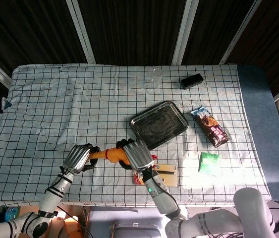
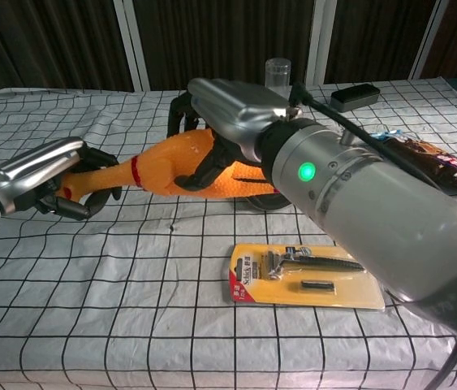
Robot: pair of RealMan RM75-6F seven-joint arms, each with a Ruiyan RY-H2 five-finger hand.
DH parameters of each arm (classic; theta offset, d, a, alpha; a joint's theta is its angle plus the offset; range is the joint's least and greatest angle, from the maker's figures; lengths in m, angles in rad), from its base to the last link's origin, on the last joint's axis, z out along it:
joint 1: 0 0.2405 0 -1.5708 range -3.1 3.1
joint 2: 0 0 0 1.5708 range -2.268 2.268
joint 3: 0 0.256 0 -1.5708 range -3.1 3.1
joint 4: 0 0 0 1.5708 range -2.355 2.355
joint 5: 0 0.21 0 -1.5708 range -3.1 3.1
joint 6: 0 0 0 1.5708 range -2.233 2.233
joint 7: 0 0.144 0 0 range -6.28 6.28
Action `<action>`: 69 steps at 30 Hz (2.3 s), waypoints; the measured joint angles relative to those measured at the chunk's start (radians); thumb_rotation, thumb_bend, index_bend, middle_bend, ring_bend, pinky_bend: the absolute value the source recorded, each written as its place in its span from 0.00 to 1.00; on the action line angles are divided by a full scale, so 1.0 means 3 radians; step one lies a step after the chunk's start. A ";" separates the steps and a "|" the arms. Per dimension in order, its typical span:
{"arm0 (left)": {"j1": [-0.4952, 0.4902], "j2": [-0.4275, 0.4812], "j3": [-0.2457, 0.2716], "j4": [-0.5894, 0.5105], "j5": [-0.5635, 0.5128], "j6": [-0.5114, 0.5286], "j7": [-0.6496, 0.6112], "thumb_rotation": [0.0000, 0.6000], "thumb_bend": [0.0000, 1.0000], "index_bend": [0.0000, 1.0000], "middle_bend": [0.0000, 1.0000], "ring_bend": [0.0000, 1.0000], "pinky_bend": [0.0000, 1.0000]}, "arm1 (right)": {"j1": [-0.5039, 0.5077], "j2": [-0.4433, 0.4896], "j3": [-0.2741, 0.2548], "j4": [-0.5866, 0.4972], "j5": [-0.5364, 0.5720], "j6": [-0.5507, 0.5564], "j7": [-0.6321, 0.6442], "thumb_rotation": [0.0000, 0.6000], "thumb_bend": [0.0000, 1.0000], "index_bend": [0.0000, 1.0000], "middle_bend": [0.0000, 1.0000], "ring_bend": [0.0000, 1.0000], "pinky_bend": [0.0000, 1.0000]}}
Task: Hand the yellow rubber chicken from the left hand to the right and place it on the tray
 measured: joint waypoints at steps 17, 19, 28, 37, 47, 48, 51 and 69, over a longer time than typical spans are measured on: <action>-0.0001 0.0024 -0.0017 -0.0037 -0.0022 -0.0009 0.0049 1.00 0.88 0.58 0.77 0.46 0.66 | 0.0039 0.0418 0.0007 -0.0330 0.0419 -0.0450 -0.0035 1.00 0.18 0.00 0.00 0.00 0.00; 0.0000 0.0021 -0.0008 -0.0062 0.0006 0.0008 0.0056 1.00 0.88 0.58 0.77 0.46 0.66 | 0.0049 0.0379 0.0004 -0.0298 0.0428 -0.0448 -0.0028 1.00 0.18 0.00 0.01 0.00 0.00; 0.0029 0.0037 -0.0004 -0.0108 -0.0023 0.0022 0.0057 1.00 0.88 0.59 0.77 0.46 0.66 | 0.0049 0.0070 -0.0029 -0.0006 0.0207 -0.0138 -0.0030 1.00 0.38 0.81 0.66 0.67 0.74; 0.0091 0.0014 -0.0018 -0.0190 -0.0049 0.0129 0.0038 1.00 0.76 0.57 0.70 0.46 0.53 | -0.0003 -0.0101 0.0026 0.0147 -0.0017 0.0007 0.0092 1.00 0.51 1.00 0.88 0.90 0.96; 0.0166 -0.0103 -0.0089 0.0181 0.0093 0.0476 -0.0111 1.00 0.45 0.00 0.03 0.02 0.29 | -0.0085 0.0058 0.0056 0.0084 -0.0163 0.0062 0.0049 1.00 0.51 1.00 0.88 0.90 0.97; 0.0170 -0.0103 -0.0096 0.0210 0.0107 0.0498 -0.0139 1.00 0.44 0.00 0.01 0.00 0.26 | -0.0095 0.0081 0.0061 0.0070 -0.0161 0.0063 0.0046 1.00 0.51 1.00 0.88 0.90 0.97; 0.0168 -0.0042 -0.0094 0.0248 0.0168 0.0501 -0.0276 1.00 0.41 0.00 0.00 0.00 0.19 | -0.0143 0.0176 0.0079 0.0041 -0.0162 0.0081 0.0057 1.00 0.51 1.00 0.88 0.90 0.97; 0.0388 0.0527 -0.0072 0.0461 0.0161 0.0605 -0.0938 1.00 0.40 0.00 0.00 0.00 0.08 | -0.0249 0.0142 0.0182 0.1704 -0.0177 -0.0104 0.0624 1.00 0.51 1.00 0.88 0.88 0.94</action>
